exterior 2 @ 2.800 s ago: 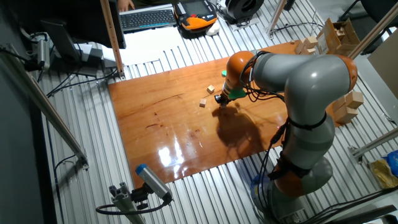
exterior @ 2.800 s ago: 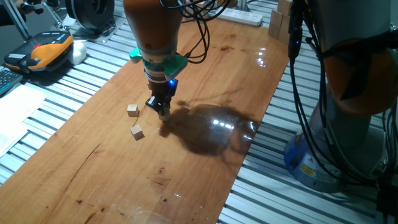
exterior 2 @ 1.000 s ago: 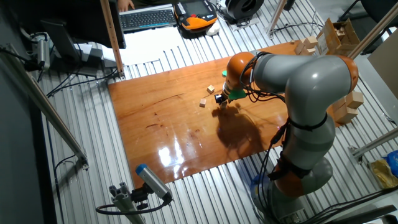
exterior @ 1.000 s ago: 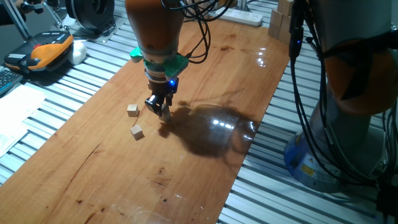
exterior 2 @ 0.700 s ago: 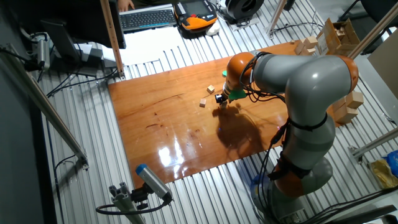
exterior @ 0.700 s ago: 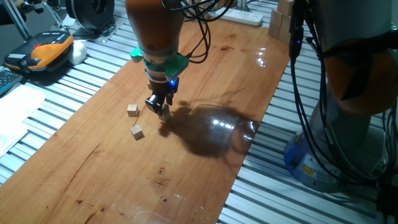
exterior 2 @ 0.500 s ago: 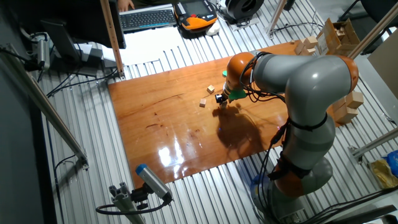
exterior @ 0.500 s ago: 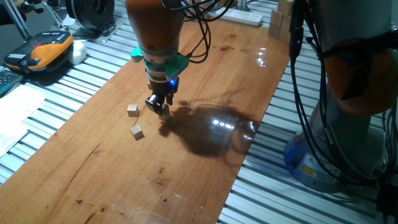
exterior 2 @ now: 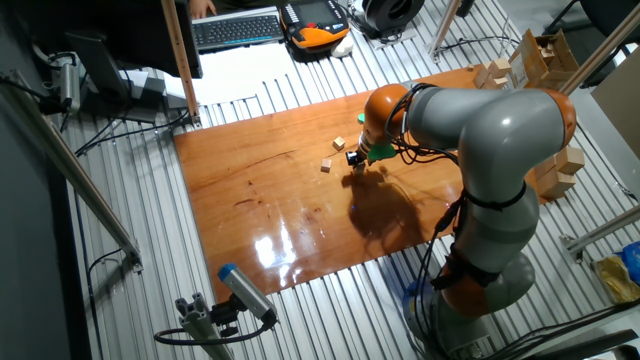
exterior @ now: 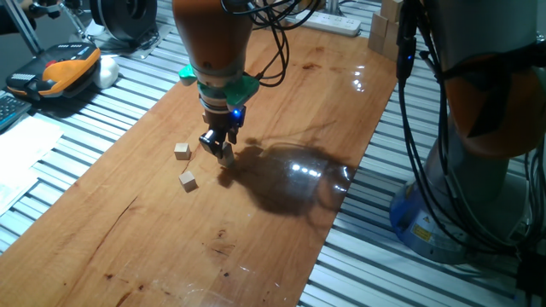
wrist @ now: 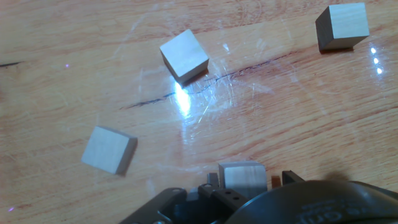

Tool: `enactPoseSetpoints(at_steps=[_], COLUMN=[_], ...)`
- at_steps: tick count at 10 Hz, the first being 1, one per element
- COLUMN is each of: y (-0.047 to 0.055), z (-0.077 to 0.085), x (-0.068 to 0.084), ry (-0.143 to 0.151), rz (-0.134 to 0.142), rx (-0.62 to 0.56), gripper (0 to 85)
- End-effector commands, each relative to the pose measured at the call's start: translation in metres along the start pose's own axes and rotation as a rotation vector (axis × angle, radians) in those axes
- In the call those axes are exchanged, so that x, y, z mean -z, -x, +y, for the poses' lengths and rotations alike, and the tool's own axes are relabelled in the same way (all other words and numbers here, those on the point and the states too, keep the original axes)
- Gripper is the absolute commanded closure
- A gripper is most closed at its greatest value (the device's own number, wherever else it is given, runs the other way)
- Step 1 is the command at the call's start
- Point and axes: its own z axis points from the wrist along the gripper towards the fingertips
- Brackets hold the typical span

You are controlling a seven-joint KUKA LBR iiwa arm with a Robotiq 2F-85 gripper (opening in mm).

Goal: Stack the blocks in a vertical line of five

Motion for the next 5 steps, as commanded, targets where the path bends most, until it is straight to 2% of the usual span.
enactPoseSetpoints(at_steps=[1, 5], y=[0.0003, 0.0002], z=[-0.0004, -0.0018], x=[0.0001, -0.0005], ry=[-0.002, -0.001], rz=[0.0, 0.0], rx=[0.0, 0.001], gripper=[34.0, 34.0])
